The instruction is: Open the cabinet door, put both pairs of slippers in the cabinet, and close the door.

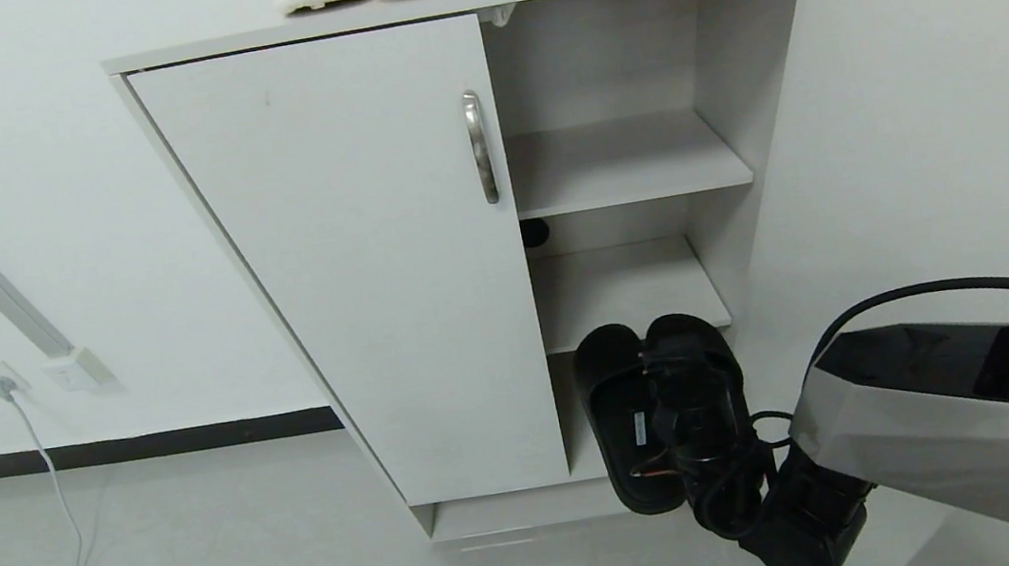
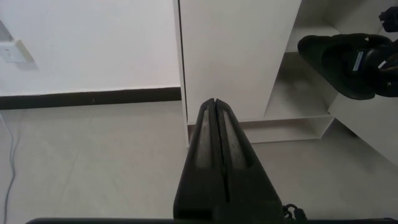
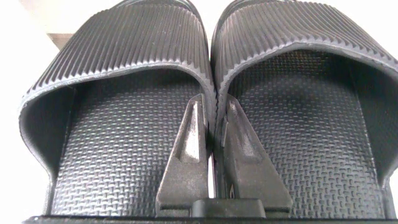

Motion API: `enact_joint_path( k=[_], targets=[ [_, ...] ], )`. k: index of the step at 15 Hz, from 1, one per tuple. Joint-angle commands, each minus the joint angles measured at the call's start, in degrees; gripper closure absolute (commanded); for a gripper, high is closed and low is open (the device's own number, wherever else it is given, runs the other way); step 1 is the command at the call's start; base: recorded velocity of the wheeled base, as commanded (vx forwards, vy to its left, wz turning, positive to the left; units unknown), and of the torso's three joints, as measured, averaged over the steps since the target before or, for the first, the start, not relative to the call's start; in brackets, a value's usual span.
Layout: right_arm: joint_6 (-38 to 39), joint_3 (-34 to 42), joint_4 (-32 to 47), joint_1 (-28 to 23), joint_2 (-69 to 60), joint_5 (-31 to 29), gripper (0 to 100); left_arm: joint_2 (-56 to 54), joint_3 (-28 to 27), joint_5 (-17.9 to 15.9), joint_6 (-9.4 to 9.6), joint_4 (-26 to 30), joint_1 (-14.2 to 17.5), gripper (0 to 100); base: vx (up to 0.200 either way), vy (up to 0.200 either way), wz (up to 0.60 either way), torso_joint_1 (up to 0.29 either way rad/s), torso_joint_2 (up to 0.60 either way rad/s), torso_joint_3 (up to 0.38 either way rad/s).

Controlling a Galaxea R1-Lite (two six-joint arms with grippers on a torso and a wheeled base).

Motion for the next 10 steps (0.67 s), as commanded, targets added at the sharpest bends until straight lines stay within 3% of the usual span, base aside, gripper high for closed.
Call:
enact_joint_path(
  k=[1,7,10],
  targets=[
    [0.0,-0.1,0.0,0.0,0.0,0.0,100,0.1,0.0,0.0,-0.01,0.0,0.0,100,0.2,0.0,0.0,-0.007,0.0,-0.002],
    [0.0,-0.4,0.1,0.0,0.1,0.1,100,0.1,0.0,0.0,-0.01,0.0,0.0,100,0.2,0.0,0.0,0.003,0.0,0.002],
    [0.0,-2.7,0.7,-0.7,1.0,0.7,100,0.1,0.0,0.0,-0.01,0.0,0.0,100,0.0,0.0,0.0,0.0,0.0,0.0]
  ],
)
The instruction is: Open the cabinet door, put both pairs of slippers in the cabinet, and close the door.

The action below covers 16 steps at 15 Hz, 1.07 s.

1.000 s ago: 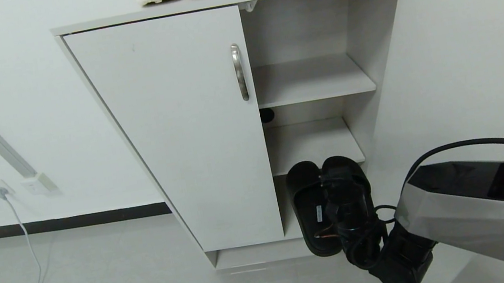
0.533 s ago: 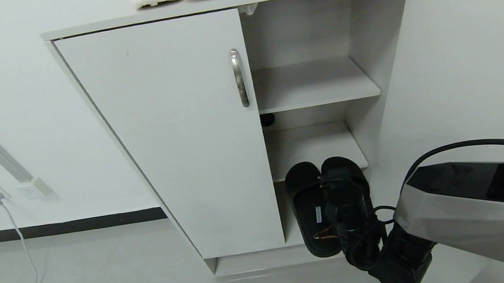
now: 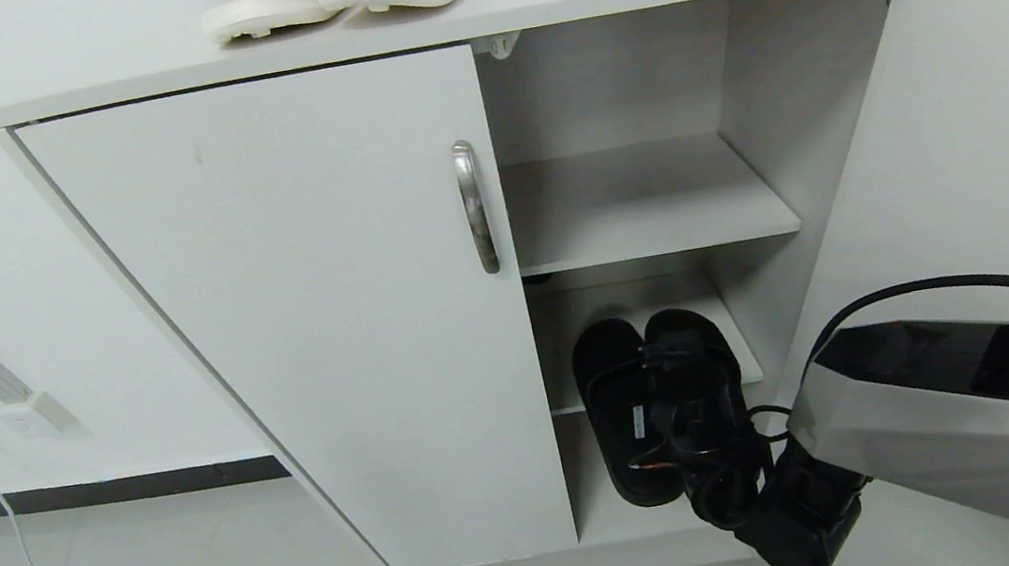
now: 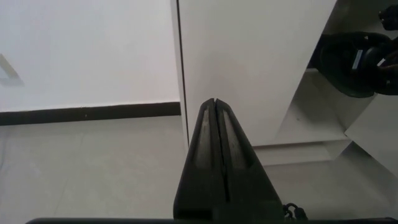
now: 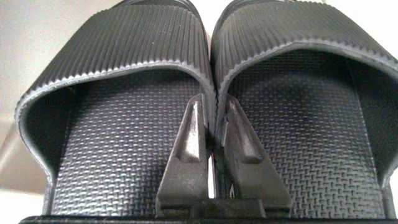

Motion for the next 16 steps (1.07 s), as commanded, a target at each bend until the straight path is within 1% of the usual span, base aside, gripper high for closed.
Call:
enact_joint_path(
  k=[1,3,5,7,8,10,13,16],
  targets=[
    [-0.1,-1.2,0.9,-0.2,0.5,0.1,100,0.1,0.0,0.0,0.01,0.0,0.0,100,0.0,0.0,0.0,0.0,0.0,0.0],
    [-0.2,-2.6,4.1,-0.3,0.4,2.0,100,0.1,0.0,0.0,0.01,0.0,0.0,100,0.0,0.0,0.0,0.0,0.0,0.0],
    [0.0,-5.9,7.0,-1.4,0.9,2.8,100,0.1,0.0,0.0,0.01,0.0,0.0,100,0.0,0.0,0.0,0.0,0.0,0.0],
    [0.3,-13.5,11.7,-3.3,3.2,2.8,100,0.1,0.0,0.0,0.01,0.0,0.0,100,0.0,0.0,0.0,0.0,0.0,0.0],
    [0.3,-16.3,14.5,-3.9,3.7,2.8,100,0.1,0.0,0.0,0.01,0.0,0.0,100,0.0,0.0,0.0,0.0,0.0,0.0],
    [0.2,-21.4,17.3,-5.0,5.5,2.8,100,0.1,0.0,0.0,0.01,0.0,0.0,100,0.0,0.0,0.0,0.0,0.0,0.0],
    [0.2,-27.7,21.6,-5.9,7.1,2.8,100,0.1,0.0,0.0,0.01,0.0,0.0,100,0.0,0.0,0.0,0.0,0.0,0.0],
    [0.0,-32.4,23.2,-6.8,9.1,2.9,100,0.1,0.0,0.0,-0.07,0.0,0.0,100,0.0,0.0,0.0,0.0,0.0,0.0]
  ],
)
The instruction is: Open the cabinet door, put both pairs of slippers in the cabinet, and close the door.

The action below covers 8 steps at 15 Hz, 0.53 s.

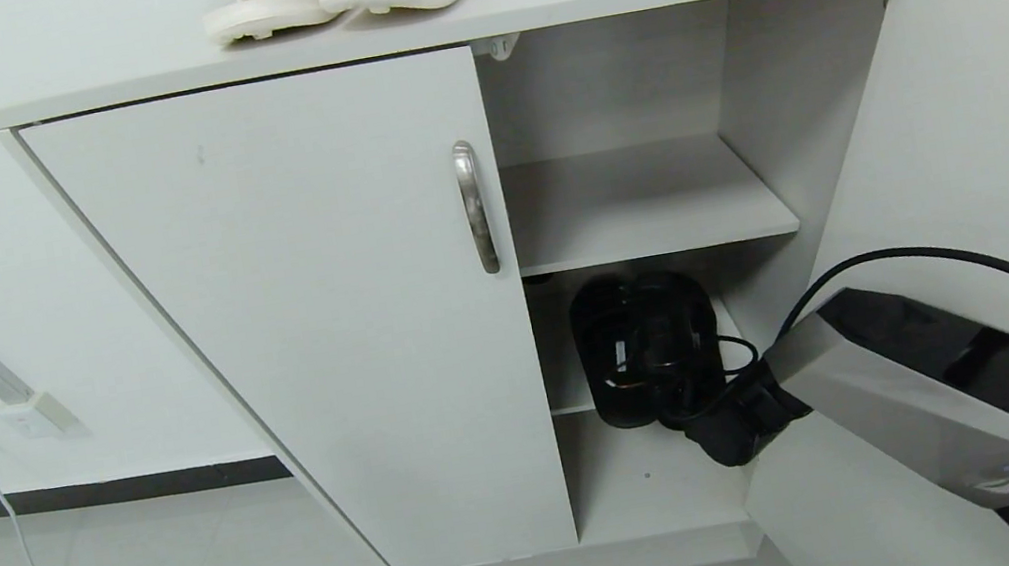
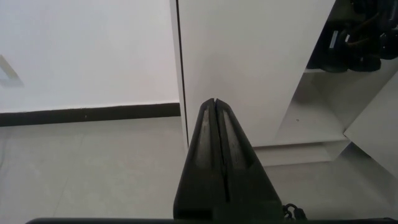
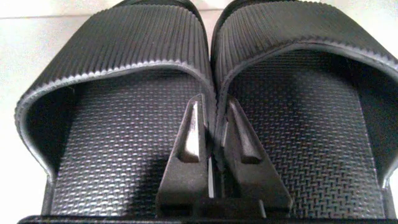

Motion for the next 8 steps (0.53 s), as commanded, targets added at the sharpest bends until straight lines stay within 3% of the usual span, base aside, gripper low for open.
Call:
enact_joint_path(
  k=[1,8],
  targets=[
    [-0.1,-3.5,0.7,-0.9,2.5,0.0,100,0.1,0.0,0.1,0.0,0.0,0.0,100,0.0,0.0,0.0,0.0,0.0,0.0],
    [-0.1,-10.8,3.0,-2.6,7.1,0.1,100,0.1,0.0,0.1,-0.09,0.0,0.0,100,0.0,0.0,0.0,0.0,0.0,0.0]
  ],
)
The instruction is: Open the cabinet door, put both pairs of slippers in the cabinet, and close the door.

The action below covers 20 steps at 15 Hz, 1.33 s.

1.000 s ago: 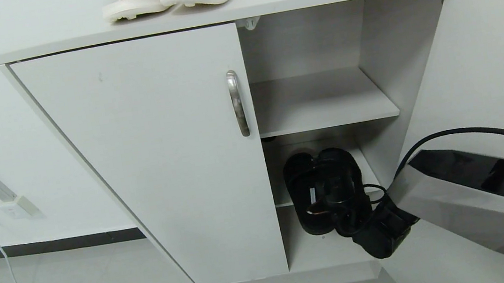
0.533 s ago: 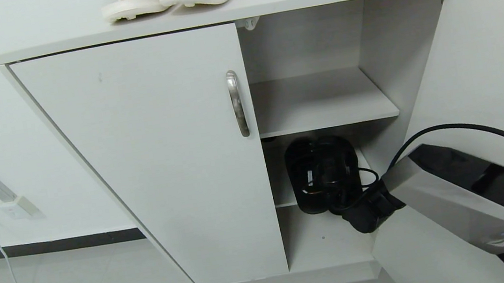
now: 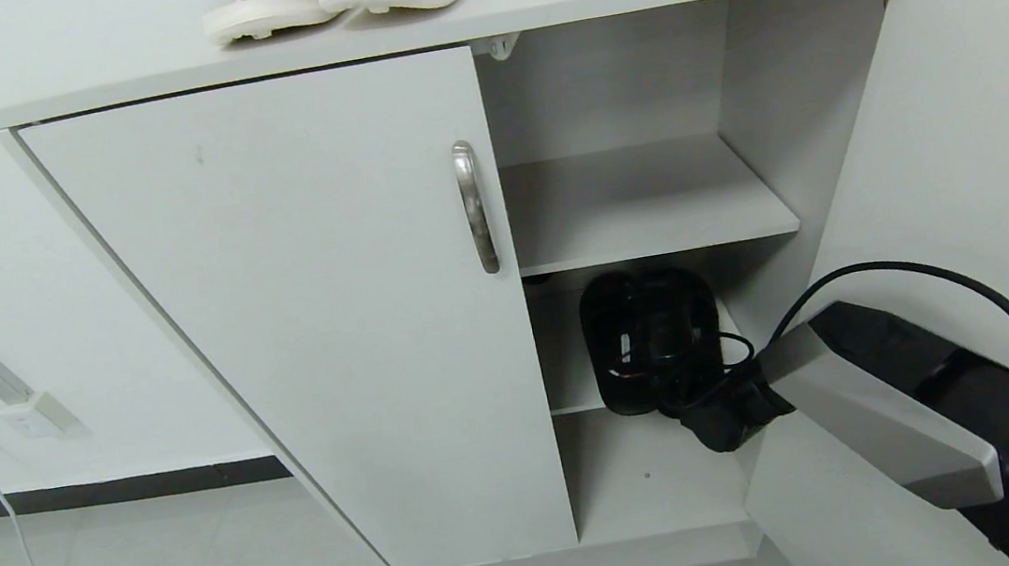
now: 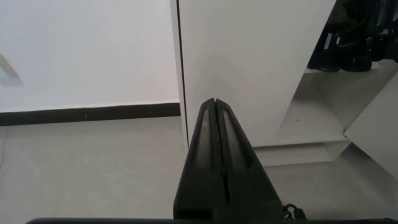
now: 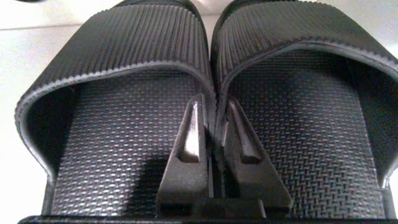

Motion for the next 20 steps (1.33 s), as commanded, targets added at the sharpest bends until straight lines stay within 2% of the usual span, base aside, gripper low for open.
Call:
enact_joint_path(
  k=[1,2,3,7,12,18,20],
  targets=[
    [0.0,-0.5,0.0,-0.1,0.8,0.0,100,0.1,0.0,0.0,0.02,0.0,0.0,100,0.0,0.0,0.0,0.0,0.0,0.0],
    [0.0,-0.5,0.0,-0.1,0.8,0.0,100,0.1,0.0,0.0,0.02,0.0,0.0,100,0.0,0.0,0.0,0.0,0.0,0.0],
    [0.0,-0.3,0.0,-0.1,0.8,0.0,0,0.1,0.0,0.0,0.02,0.0,0.0,100,0.0,0.0,0.0,0.0,0.0,0.0],
    [-0.1,1.4,-0.4,0.1,-0.4,-0.4,0,0.1,0.0,0.0,0.02,0.0,0.0,100,0.0,0.0,0.0,0.0,0.0,0.0],
    [-0.1,10.2,-5.9,1.1,-5.1,-0.6,0,0.1,0.0,0.0,0.02,0.0,0.0,100,0.0,0.0,0.0,0.0,0.0,0.0],
    [0.0,43.3,-20.4,6.5,-22.0,-0.6,0,0.1,0.0,0.0,0.02,0.0,0.0,100,0.0,0.0,0.0,0.0,0.0,0.0],
    [0.1,51.8,-23.1,9.0,-26.2,-0.7,0,0.1,0.0,0.0,0.11,0.0,0.0,100,0.0,0.0,0.0,0.0,0.0,0.0]
  ],
)
